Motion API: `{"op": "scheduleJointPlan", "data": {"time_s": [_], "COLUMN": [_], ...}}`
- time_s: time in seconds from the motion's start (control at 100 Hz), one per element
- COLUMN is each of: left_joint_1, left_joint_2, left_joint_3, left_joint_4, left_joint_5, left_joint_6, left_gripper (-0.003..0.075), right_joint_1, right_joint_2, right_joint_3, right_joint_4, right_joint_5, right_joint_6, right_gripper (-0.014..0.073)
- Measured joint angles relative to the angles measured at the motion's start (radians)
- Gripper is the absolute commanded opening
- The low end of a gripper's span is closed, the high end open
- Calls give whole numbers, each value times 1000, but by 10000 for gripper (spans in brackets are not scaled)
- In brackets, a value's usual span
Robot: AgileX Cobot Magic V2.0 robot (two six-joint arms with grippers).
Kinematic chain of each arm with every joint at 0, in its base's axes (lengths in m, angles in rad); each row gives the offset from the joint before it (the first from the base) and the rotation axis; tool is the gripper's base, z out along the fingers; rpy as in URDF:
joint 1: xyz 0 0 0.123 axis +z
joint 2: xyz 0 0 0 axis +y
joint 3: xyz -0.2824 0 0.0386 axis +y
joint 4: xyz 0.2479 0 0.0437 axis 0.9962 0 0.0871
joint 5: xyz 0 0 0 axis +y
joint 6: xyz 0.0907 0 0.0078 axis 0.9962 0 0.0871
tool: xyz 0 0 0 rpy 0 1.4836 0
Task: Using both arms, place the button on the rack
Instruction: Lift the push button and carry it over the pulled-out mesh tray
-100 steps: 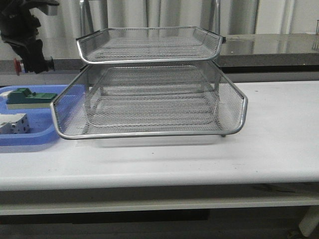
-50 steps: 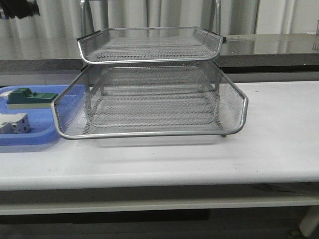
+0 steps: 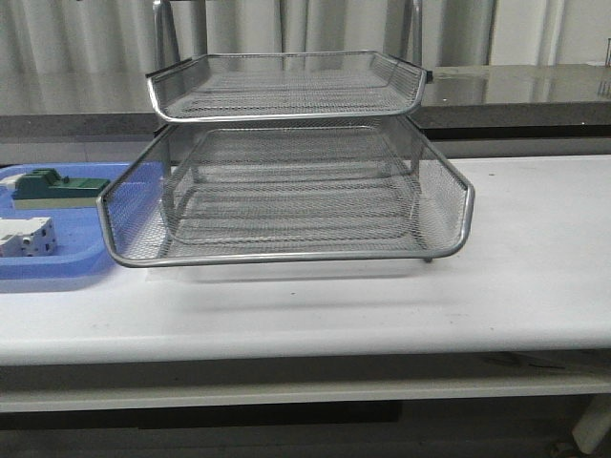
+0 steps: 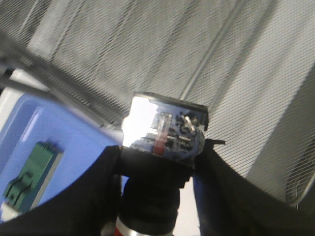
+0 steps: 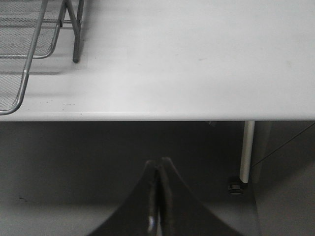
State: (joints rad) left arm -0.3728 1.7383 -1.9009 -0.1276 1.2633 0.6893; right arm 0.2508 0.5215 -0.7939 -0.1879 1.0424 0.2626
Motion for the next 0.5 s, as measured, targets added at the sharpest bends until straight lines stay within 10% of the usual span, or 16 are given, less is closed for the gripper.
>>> {"op": "scheduleJointPlan", "data": {"time_s": [0.5], "left_joint_1": [-248], "left_joint_2": [198], "left_joint_3": [3], "left_joint_4": [-13], "left_joint_5": [-7], "left_joint_6": [0], "left_gripper": [-20], "right_joint_1": [0], "right_joint_2": [0], "right_joint_3": [0], "right_joint_4": [0], "right_joint_5": [0], "right_joint_6": [3], "right_gripper": [-67]}}
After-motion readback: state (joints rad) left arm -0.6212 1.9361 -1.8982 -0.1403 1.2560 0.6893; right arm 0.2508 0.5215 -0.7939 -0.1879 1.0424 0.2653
